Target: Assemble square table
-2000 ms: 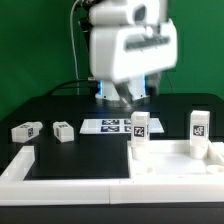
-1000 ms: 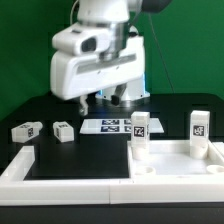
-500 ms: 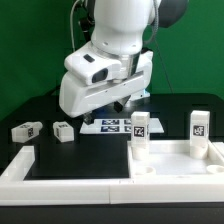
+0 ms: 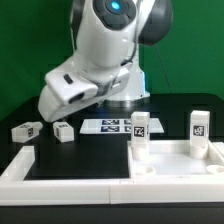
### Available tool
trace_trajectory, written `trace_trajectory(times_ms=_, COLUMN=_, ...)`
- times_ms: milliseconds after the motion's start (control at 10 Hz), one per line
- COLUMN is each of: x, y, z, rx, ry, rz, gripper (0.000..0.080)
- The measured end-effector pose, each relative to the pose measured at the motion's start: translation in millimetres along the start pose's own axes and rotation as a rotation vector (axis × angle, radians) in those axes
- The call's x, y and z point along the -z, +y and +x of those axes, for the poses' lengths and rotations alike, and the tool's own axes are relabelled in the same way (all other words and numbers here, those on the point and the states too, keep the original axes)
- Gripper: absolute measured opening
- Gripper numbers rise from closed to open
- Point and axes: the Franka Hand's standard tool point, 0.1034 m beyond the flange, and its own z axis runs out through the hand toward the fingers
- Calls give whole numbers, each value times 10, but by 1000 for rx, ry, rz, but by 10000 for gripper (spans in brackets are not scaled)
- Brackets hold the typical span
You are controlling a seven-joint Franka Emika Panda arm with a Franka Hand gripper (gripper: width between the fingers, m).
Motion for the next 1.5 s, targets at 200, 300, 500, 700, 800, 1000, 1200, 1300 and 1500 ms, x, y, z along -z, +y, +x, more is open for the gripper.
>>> trace_trajectory(times_ms=200, x=-14, y=-14, z=31, rx=10, ry=-12, rz=5, gripper=649)
trace_trajectory(times_ms=300, x=-35, y=2, z=18, rx=12, ry=-14, rz=8, gripper=649)
trace_trajectory(times_ms=500, x=-240, y=299, z=-82, rx=-2, ry=-6, rz=-58, gripper=649)
trace_trajectory(times_ms=700, x=-353, y=312, z=-146, rx=-63, ry=-1, rz=-48, gripper=649)
trace_trajectory(times_ms=800, x=-351, y=307, z=-132, rx=-60, ry=-1, rz=-50, gripper=649)
trace_trajectory(times_ms=1000, x=-358, y=305, z=-130, rx=-59, ry=-2, rz=-49, gripper=649)
trace_trajectory(times_ms=1200, x=-460, y=307, z=-91, rx=-201, ry=-27, rz=-50, gripper=649)
trace_trajectory(times_ms=1300, x=-490, y=303, z=-28, rx=-249, ry=-36, rz=-55, gripper=649)
trace_trajectory(times_ms=1500, x=-576, y=333, z=3, rx=-283, ry=-24, rz=-1, gripper=649)
